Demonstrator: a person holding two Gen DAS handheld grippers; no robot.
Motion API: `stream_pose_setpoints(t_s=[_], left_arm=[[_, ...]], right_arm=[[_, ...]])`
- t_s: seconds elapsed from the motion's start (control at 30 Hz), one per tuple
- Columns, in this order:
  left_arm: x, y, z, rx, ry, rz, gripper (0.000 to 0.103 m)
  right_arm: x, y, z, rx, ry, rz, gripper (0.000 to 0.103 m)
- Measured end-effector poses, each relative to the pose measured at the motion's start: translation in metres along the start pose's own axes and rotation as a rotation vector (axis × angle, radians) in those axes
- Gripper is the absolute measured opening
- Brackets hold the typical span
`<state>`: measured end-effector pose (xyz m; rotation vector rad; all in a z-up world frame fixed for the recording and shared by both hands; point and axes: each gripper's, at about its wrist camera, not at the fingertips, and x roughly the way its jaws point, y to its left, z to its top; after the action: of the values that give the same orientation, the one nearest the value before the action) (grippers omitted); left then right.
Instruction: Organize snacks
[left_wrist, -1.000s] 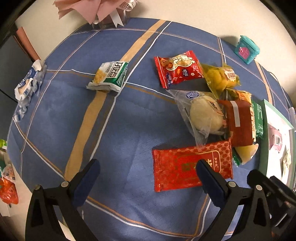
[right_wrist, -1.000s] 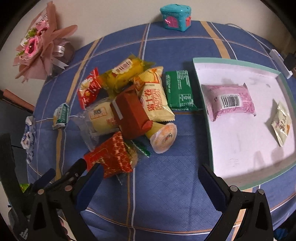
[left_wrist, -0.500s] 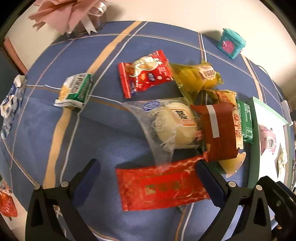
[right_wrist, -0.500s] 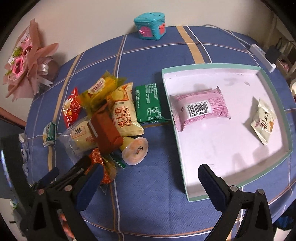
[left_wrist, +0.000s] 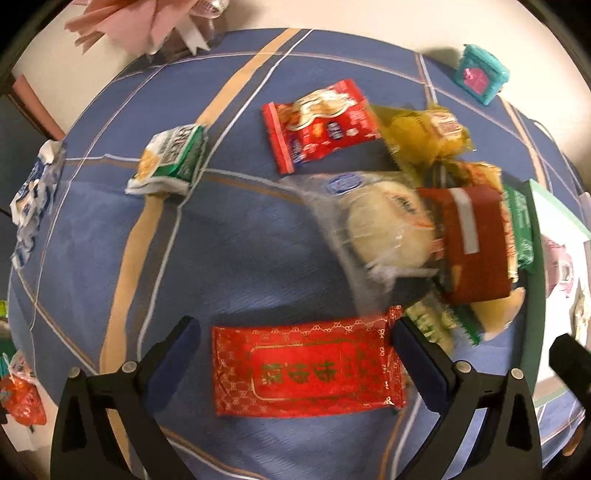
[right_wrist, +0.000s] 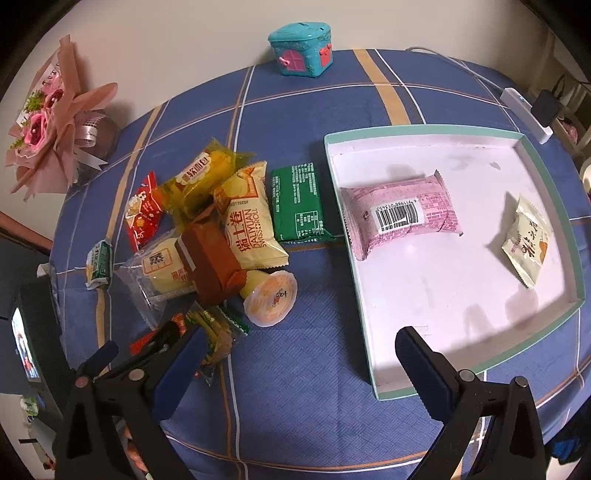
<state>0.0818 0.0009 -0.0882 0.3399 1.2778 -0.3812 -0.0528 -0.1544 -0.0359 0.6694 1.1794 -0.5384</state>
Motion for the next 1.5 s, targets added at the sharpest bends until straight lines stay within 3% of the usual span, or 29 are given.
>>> stream_pose_setpoints(t_s=[0.17, 0.3, 0.43, 0.67, 1.03, 1.13, 1.23, 1.3, 1.5], left_arm=[[0.003, 0.019, -0.005, -0.042, 0.016, 0.008, 0.103], [0.008, 0.041, -0.01, -0.081, 0.027, 0.067, 0.103], [0.013, 0.06, -0.013, -0.136, 0.035, 0.034, 0.103], [0.014, 0.101, -0.014, -0.242, 0.028, 0.039, 0.103], [0.033, 0.143, -0.013, -0.279, 0.047, 0.008, 0.103], [0.035, 0.142, -0.012, -0.283, 0.049, 0.008, 0.103], [0.033, 0.139, -0.015, -0.281, 0.048, 0.002, 0.103], [0.033, 0.135, -0.014, -0.268, 0.045, -0.002, 0.103], [0.033, 0.125, -0.011, -0.234, 0.052, -0.005, 0.103]], right_arm=[[0.006, 0.005, -0.002, -0.017, 0.017, -0.008, 0.103], [0.016, 0.021, -0.006, -0.06, 0.035, -0.003, 0.103], [0.029, 0.042, -0.01, -0.127, 0.056, 0.014, 0.103], [0.056, 0.08, -0.015, -0.253, 0.079, 0.019, 0.103], [0.082, 0.117, -0.017, -0.381, 0.058, -0.048, 0.1], [0.085, 0.117, -0.015, -0.375, 0.051, -0.052, 0.097], [0.083, 0.11, -0.017, -0.362, 0.046, -0.046, 0.088], [0.08, 0.103, -0.016, -0.342, 0.061, 0.002, 0.078], [0.069, 0.085, -0.014, -0.311, 0.064, 0.039, 0.07]])
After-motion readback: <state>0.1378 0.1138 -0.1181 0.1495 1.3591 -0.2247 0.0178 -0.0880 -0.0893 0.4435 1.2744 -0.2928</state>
